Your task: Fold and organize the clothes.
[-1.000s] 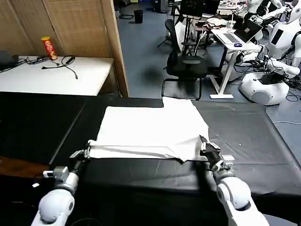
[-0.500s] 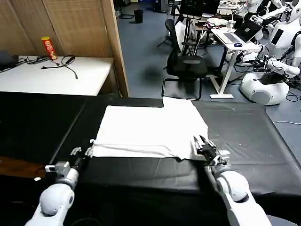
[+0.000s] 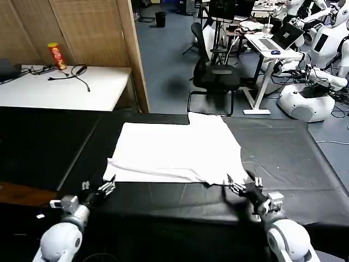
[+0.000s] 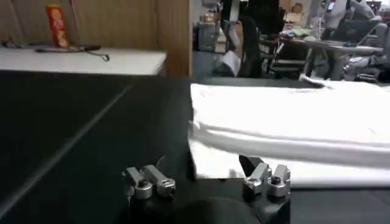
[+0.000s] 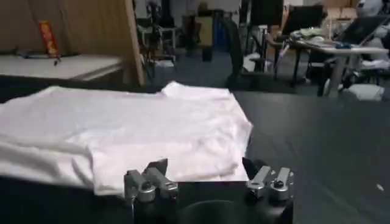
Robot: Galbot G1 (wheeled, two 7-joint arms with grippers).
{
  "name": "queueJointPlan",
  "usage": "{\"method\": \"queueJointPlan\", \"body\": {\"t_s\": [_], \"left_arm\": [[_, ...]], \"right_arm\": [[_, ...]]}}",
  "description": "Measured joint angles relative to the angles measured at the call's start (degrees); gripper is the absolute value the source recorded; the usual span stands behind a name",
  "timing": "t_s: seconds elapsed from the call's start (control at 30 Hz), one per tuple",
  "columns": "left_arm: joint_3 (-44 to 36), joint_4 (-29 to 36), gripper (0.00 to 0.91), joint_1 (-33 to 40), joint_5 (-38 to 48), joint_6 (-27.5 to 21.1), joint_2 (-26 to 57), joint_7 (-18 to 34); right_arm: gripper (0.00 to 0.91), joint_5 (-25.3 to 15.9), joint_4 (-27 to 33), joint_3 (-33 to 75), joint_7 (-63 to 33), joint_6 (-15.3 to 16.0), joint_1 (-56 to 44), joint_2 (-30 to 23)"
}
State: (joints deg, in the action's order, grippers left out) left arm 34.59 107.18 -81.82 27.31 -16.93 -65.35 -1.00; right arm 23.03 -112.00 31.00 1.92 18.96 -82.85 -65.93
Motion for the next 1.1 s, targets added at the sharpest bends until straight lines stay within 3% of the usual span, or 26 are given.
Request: {"method": "queueJointPlan", "body": {"t_s": [0.03, 0.07, 0.13, 0.17, 0.2, 0.23, 0.3, 0.37, 0.5, 0.77, 0.9, 1.1], "left_arm": [[0.0, 0.0, 0.712, 0.0, 0.0, 0.0, 0.0, 0.0], [0.0, -0.1, 0.634, 0.0, -0.1, 0.0, 0.0, 0.0], [0.0, -0.4, 0.439, 0.0, -0.2, 0.1, 0.0, -0.2], [0.0, -0.5, 0.195, 0.0, -0.3, 0.1, 0.0, -0.2], [0.0, -0.5, 0.137, 0.0, -0.3, 0.2, 0.0, -0.2], [0.0, -0.6, 0.117, 0.0, -0.3, 0.2, 0.0, -0.3], [0.0, -0.8, 0.0, -0.1, -0.3, 0.2, 0.1, -0.4], [0.0, -0.8, 0.0, -0.1, -0.3, 0.2, 0.2, -0.6], [-0.1, -0.2, 0.0, -0.8, -0.2, 0.1, 0.5, -1.0], [0.5, 3.9, 0.0, -4.3, -1.4, -2.4, 2.9, 1.3], [1.6, 7.3, 0.0, -7.7, -2.4, -3.0, 4.6, 1.5], [3.5, 12.3, 0.0, -14.3, -3.0, -3.3, 6.2, 1.5]], "right_arm": [[0.692, 0.0, 0.0, 0.0, -0.1, 0.0, -0.1, -0.1], [0.673, 0.0, 0.1, 0.1, -0.1, 0.0, -0.3, -0.2], [0.546, -0.1, 0.3, 0.1, -0.1, -0.2, -0.4, -0.4], [0.488, -0.1, 0.5, 0.1, -0.1, -0.3, -0.5, -0.4], [0.429, -0.1, 0.6, 0.1, -0.1, -0.4, -0.5, -0.5], [0.302, -0.1, 0.9, 0.1, -0.1, -0.5, -0.6, -0.6], [0.176, -0.2, 1.2, 0.1, -0.1, -0.6, -0.6, -0.6], [0.088, -0.2, 1.2, 0.0, -0.1, -0.7, -0.6, -0.6], [0.039, 1.0, 0.3, 0.0, -2.0, 0.3, -0.9, 0.0], [0.029, 6.4, -5.2, 2.1, -6.6, 8.2, -3.6, 3.5], [0.029, 6.7, -8.9, 3.7, -8.1, 11.9, -6.8, 4.2], [0.029, 5.5, -13.8, 5.2, -9.8, 14.6, -12.0, 3.5]]}}
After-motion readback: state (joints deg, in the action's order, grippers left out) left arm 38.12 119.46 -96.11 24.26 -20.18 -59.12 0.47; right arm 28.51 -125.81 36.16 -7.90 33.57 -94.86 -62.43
